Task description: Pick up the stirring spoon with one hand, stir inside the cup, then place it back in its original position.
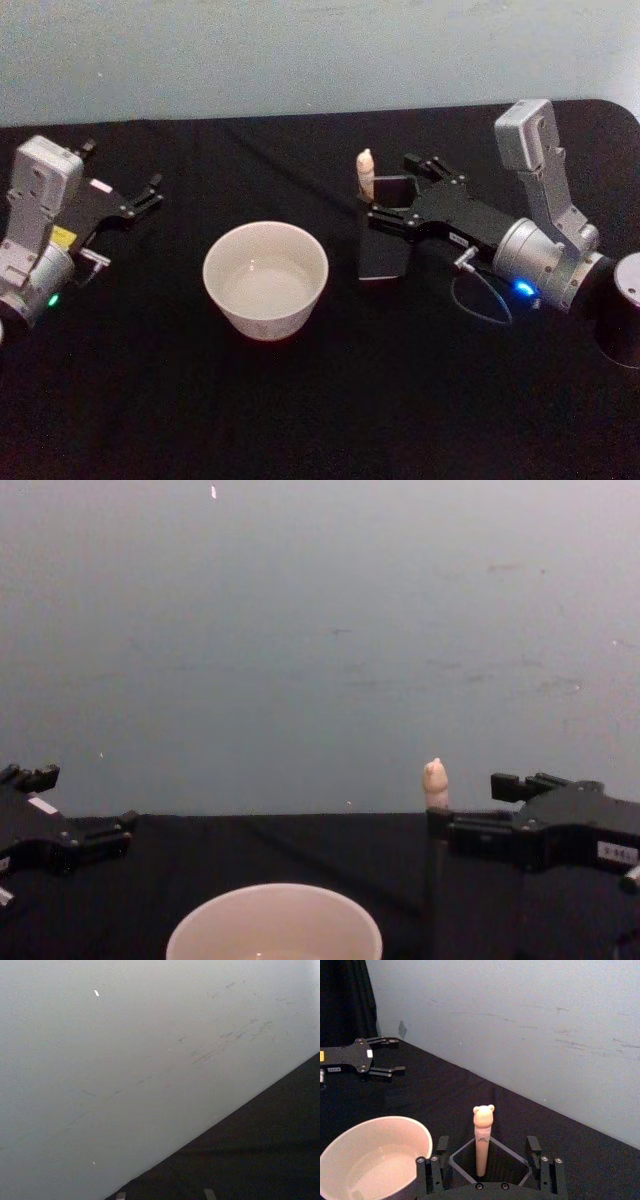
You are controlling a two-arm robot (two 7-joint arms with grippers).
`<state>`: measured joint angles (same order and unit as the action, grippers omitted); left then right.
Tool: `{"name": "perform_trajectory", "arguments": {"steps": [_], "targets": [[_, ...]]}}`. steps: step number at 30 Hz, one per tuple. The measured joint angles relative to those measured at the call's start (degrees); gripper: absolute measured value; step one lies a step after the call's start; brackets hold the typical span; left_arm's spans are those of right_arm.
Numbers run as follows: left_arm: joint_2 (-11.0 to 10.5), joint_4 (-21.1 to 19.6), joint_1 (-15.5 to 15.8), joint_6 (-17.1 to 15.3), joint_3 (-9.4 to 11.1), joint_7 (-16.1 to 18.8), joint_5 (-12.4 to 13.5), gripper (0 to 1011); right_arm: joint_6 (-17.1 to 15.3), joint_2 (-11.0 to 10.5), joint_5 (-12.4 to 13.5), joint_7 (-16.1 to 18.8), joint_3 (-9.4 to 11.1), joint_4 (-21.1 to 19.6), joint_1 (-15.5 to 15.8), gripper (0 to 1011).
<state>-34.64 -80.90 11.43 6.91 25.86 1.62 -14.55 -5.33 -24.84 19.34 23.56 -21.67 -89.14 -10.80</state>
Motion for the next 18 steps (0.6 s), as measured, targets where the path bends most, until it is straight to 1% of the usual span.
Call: {"name": "perform_trajectory", "arguments": {"steps": [2, 8, 12, 14, 15, 18], "targets": [[0.0, 0.0, 0.0, 0.0, 0.0, 0.0, 0.0, 1001, 0.03, 0.0, 0.02, 0.02, 0.0, 0.0, 0.0, 1000], [0.0, 0.0, 0.0, 0.0, 0.0, 0.0, 0.0, 1001, 0.85, 0.19, 1.45, 0.84, 0.67, -0.85, 0.03, 1002], [0.0, 0.0, 0.0, 0.0, 0.0, 0.0, 0.0, 1001, 1.85, 0.99, 3.42, 0.59, 2.07, -1.89, -0.02, 1002], [0.0, 0.0, 0.0, 0.0, 0.0, 0.0, 0.0, 1001, 2.71, 1.63, 4.41, -0.33, 2.97, -2.38, -0.02, 1002], [0.0, 0.0, 0.0, 0.0, 0.0, 0.0, 0.0, 1001, 3.4, 2.34, 4.67, -1.58, 3.85, -2.5, -0.09, 1002], [0.0, 0.0, 0.0, 0.0, 0.0, 0.0, 0.0, 1001, 4.41, 3.66, 4.37, -4.51, 4.97, -2.05, -0.37, 1002]]}}
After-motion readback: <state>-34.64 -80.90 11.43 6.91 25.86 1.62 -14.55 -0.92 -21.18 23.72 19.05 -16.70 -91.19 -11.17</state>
